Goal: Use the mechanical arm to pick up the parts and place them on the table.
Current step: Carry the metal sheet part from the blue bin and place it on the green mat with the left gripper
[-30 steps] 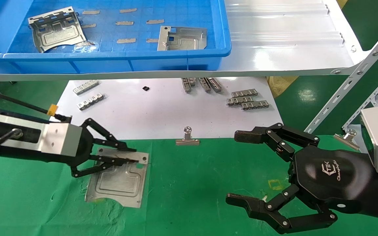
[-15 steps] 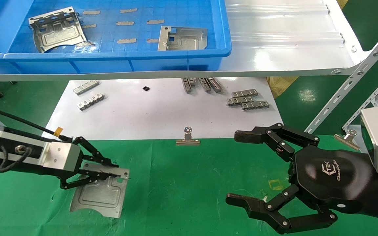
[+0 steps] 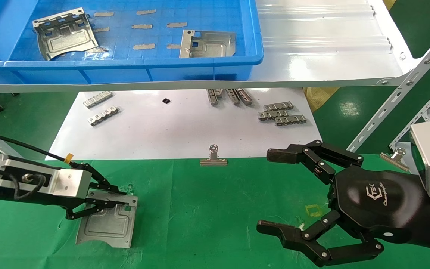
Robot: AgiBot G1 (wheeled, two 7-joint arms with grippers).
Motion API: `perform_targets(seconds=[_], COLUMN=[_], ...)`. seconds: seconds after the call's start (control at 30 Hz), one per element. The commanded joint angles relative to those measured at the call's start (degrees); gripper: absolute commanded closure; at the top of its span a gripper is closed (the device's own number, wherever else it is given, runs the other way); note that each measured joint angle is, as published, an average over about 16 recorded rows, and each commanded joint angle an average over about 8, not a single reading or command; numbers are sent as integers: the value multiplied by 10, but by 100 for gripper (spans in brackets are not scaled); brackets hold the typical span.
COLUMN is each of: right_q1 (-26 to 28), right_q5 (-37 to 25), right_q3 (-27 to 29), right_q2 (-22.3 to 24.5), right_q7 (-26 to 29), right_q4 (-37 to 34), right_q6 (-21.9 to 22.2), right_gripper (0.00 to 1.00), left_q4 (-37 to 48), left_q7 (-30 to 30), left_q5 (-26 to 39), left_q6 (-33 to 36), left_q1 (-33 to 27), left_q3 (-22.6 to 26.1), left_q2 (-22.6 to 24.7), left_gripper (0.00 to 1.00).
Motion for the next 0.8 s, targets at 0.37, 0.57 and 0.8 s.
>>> perform_targets(seconds=[0.37,0.57,0.8], right_q1=[0,0,0], right_q5=[0,0,0], right_q3=[0,0,0], right_q2=[0,0,0], right_q7=[0,0,0], right_q4=[0,0,0], right_q6=[0,0,0], right_gripper=[0,0,0], left_q4=[22,30,25], left_q7=[19,8,-83], left_q5=[-3,-35,-133], left_q6=[-9,24,59], left_q1=[0,-3,22], left_q3=[-3,-20,-46], left_q2=[4,1,-15], left_gripper=[0,0,0])
